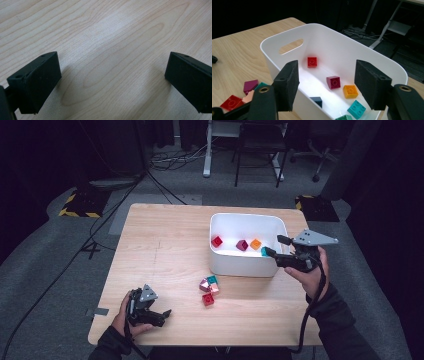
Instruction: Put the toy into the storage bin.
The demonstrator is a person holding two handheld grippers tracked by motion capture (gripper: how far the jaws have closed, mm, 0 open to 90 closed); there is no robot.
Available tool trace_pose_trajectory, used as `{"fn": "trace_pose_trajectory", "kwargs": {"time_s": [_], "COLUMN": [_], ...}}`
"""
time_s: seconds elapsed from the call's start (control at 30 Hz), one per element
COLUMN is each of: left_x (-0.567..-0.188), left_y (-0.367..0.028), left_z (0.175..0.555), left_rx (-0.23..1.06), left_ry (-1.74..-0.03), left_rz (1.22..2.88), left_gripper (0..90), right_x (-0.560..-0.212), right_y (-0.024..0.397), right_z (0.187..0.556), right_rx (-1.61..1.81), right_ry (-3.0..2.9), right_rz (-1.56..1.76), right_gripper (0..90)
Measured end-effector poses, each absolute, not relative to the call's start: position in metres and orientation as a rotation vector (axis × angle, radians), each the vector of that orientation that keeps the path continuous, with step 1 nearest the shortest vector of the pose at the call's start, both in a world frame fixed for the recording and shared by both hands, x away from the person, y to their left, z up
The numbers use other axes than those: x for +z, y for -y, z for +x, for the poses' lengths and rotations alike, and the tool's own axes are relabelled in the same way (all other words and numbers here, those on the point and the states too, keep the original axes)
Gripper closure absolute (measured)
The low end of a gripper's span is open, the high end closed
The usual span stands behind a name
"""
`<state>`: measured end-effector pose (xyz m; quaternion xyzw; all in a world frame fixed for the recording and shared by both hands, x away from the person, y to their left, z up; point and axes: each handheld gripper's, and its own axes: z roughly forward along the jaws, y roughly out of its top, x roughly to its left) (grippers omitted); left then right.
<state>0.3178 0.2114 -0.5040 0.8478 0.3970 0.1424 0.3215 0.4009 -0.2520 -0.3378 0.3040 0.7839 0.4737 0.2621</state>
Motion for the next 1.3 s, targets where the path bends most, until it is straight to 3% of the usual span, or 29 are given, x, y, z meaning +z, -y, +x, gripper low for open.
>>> {"fn": "trace_pose_trajectory", "kwargs": {"time_s": [0.5,1.3], "left_x": [-0.504,-0.504], "left_y": [-0.211,-0.208], "left_z": [0.316,0.314], "left_rx": [0.355,0.371], "left_ry": [-1.026,-1.046], "left_rz": [2.233,2.223], "left_gripper": [2.9,2.7], "right_x": [-0.377,-0.464], "right_y": [0.265,0.273], "right_z": [0.361,0.352], "right_rx": [1.232,1.129], "right_ry": [-2.173,-2.348], "right_rz": [0.775,0.828], "right_gripper": [29.8,28.3]}}
